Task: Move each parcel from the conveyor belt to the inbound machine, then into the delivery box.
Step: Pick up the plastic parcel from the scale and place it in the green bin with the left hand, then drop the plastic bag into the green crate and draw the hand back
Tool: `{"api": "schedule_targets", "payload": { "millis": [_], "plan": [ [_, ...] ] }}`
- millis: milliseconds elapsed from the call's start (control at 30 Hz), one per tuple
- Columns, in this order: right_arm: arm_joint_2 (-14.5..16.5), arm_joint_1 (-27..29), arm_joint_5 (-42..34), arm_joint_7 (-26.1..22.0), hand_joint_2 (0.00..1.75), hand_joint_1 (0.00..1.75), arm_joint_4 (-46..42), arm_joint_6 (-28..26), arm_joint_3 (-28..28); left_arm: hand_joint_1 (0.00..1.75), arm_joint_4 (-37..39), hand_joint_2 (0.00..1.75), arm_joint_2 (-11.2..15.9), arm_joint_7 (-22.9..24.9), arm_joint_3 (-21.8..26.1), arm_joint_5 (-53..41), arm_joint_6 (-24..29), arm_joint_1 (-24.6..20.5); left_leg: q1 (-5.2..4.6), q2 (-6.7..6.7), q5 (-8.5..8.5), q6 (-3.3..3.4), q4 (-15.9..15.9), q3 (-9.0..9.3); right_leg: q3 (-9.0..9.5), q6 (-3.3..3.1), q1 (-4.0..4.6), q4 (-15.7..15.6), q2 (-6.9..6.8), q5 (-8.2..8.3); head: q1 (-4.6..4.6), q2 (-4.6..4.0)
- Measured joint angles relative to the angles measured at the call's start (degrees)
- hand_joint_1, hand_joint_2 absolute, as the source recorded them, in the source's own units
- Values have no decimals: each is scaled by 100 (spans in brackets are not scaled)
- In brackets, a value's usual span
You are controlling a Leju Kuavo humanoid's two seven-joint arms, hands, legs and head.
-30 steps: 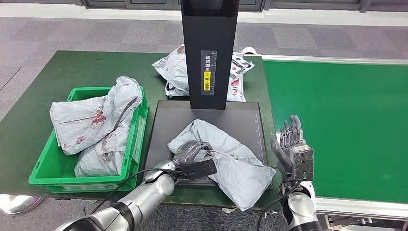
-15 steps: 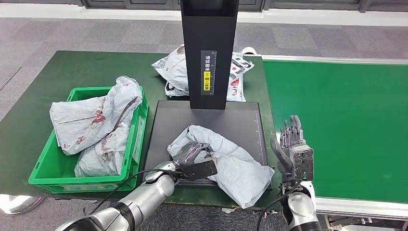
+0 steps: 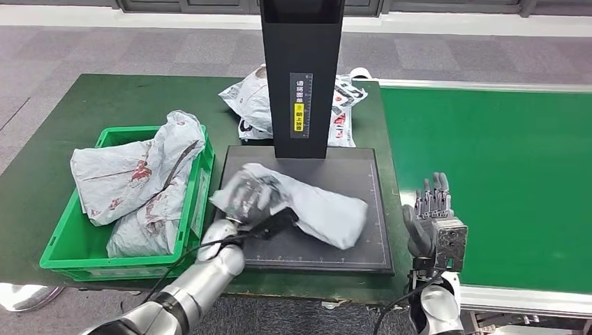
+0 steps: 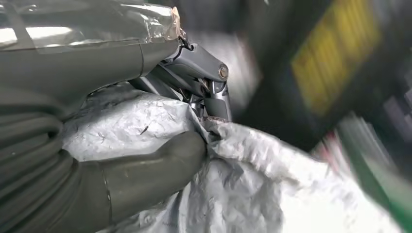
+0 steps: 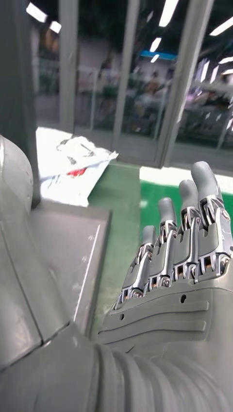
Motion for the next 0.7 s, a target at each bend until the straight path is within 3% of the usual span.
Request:
{"api": "schedule_targets", "payload": {
  "millis": [67, 133, 233, 433, 700],
  "plan": [
    [16, 28, -45, -20, 175, 0, -49, -21, -49, 175, -661, 175, 445, 374, 557, -1630, 707, -316, 1, 19, 8, -12, 0, -18, -30, -13, 3, 7, 14, 13, -3, 0],
    [22, 49, -53, -13, 175, 0, -74, -42, -93, 175, -1057, 175, 786, 310, 1077, -2698, 878, -629, 0, 12, 13, -17, -2, -13, -31, -17, 0, 14, 7, 9, -4, 0],
    [28, 46, -59, -14, 175, 0, -107, -51, -136, 175, -1485, 175, 1057, 239, 1528, -2862, 885, -743, 1, -7, 20, -22, -3, -12, -27, -22, 0, 23, -8, 2, -2, 0],
    [49, 50, -59, -12, 175, 0, -151, -49, -157, 175, -2017, 175, 1188, 234, 1926, -2896, 885, -562, 0, -6, 20, -22, -3, -14, -28, -23, -1, 22, -6, 2, -1, 0],
    [81, 132, -112, 77, 175, 0, -303, 102, -268, 175, -2740, 175, 1180, -273, 2497, -2972, 884, 113, 0, -1, 19, -23, -3, -16, -33, -23, -1, 21, -3, 1, -1, 0]
  ]
}}
